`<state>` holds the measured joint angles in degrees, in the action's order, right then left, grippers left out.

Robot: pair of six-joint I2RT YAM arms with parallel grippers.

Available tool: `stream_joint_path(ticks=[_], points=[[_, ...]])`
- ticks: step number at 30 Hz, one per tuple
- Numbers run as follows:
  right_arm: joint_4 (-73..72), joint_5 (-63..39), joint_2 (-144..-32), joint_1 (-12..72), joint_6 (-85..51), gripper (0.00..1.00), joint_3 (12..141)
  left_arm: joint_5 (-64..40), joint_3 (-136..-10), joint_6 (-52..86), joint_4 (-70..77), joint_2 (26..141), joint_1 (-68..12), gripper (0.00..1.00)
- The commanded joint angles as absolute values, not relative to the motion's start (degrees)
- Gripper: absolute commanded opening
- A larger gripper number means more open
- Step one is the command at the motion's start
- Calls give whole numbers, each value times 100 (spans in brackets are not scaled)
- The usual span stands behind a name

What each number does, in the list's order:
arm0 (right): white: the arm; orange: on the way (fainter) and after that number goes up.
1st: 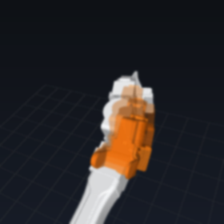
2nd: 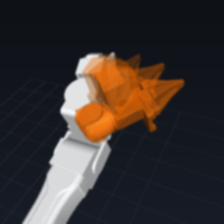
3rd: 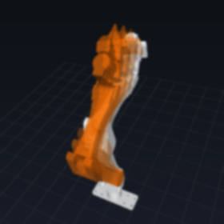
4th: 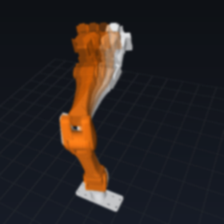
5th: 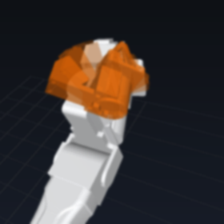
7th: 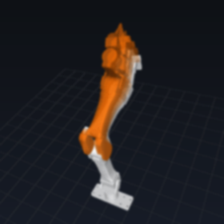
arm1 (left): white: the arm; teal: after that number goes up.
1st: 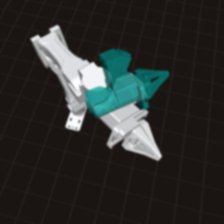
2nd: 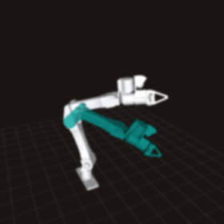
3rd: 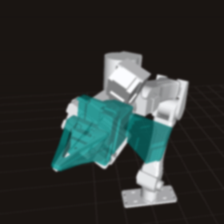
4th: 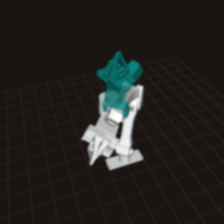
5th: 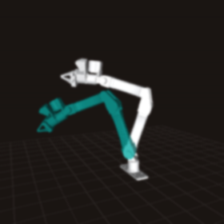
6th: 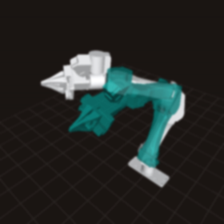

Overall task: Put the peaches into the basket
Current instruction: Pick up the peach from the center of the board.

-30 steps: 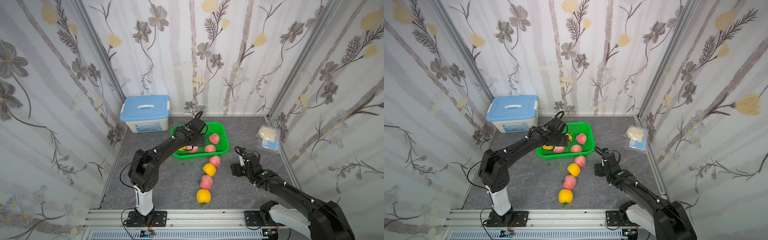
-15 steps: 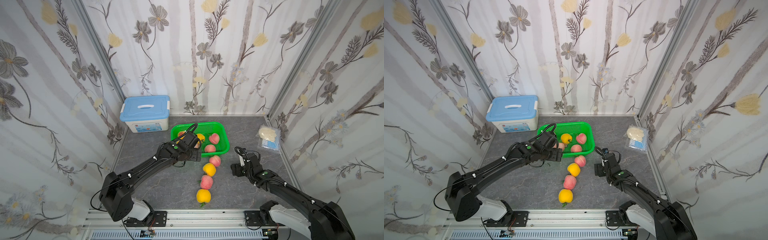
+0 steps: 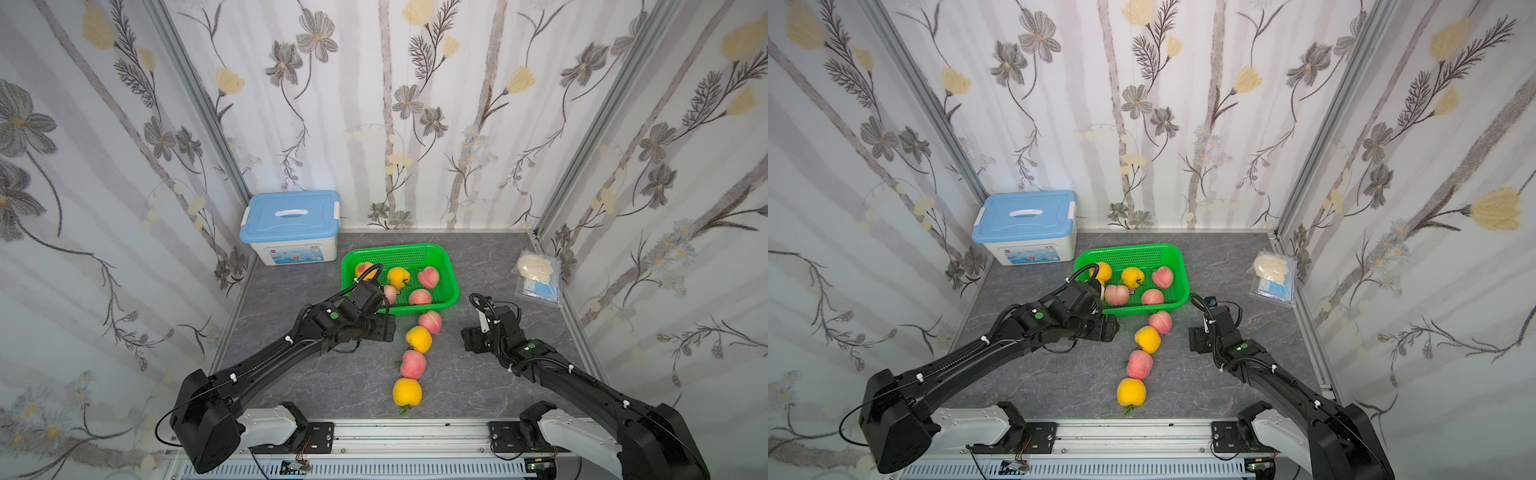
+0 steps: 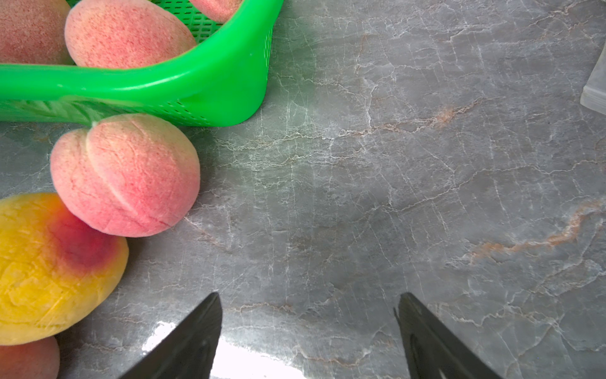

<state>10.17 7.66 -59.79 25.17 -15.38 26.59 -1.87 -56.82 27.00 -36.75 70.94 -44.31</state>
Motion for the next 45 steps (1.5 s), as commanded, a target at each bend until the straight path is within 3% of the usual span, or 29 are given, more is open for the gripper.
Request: stream_joint_path(ticks=[1, 9, 22, 28, 45], points=[[923, 803, -5961, 2522, -1591, 85, 2654, -356, -5420, 2751, -3497, 6814, -4455, 91], [918, 799, -5980, 2518, -1590, 85, 2654, -1018, -4805, 2876, -3249, 6410, -4535, 90], [923, 815, -5903, 2522, -1596, 85, 2623, -526, -4177, 3767, -3241, 6552, -5525, 89], [923, 767, -6033, 2518, -1582, 85, 2681, -104, -4145, 4094, -3192, 6640, -5967, 89], [931, 879, -5927, 2518, -1624, 85, 2628, -193, -4623, 4134, -3511, 7025, -6417, 91]])
